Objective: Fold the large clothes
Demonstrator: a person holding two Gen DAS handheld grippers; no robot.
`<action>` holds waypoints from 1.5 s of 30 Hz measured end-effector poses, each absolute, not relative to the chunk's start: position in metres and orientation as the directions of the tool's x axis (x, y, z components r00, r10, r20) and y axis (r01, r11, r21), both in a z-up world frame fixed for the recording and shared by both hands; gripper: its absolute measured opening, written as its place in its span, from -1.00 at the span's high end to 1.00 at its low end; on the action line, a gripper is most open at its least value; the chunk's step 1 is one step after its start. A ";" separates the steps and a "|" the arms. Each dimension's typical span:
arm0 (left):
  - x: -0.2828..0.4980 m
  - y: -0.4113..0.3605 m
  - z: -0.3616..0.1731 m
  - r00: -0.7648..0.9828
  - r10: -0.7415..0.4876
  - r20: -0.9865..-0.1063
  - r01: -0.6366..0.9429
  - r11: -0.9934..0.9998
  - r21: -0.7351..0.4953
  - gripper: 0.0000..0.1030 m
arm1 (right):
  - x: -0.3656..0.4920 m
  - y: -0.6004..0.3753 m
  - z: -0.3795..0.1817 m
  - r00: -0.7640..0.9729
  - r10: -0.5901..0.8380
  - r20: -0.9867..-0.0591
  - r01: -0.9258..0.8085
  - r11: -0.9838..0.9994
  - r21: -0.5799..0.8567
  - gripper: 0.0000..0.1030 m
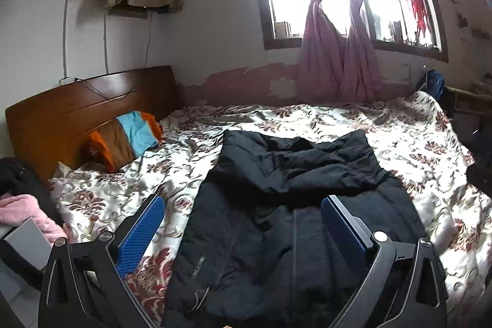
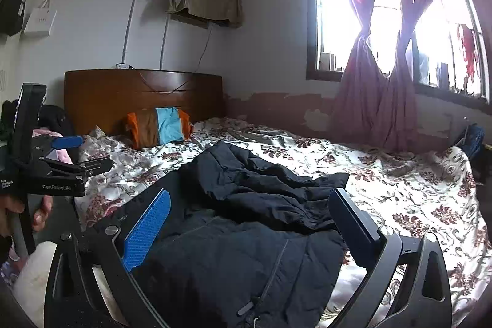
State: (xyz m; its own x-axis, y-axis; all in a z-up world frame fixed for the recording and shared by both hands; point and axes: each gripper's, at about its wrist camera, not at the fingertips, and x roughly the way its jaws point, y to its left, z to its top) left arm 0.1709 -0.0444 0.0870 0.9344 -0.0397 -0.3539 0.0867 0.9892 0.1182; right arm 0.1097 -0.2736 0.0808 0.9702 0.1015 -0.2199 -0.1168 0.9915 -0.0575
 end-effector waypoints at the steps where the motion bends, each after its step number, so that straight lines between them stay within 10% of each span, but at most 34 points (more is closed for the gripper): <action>1: 0.170 -0.042 0.085 0.933 -0.036 -0.358 0.083 0.989 0.119 -0.99 | 0.108 -0.272 0.080 0.970 0.097 -0.221 -0.113 0.992 -0.060 -0.96; 34: 0.146 0.012 -0.056 0.771 0.020 -0.636 0.128 0.974 0.185 -0.99 | 0.107 -0.251 -0.081 0.755 0.067 -0.652 -0.198 0.972 -0.128 -0.96; 45: 0.142 0.029 -0.084 0.716 -0.010 -0.698 0.113 0.988 0.102 -0.99 | 0.094 -0.201 -0.130 0.818 -0.233 -0.526 -0.167 0.779 -0.605 -0.96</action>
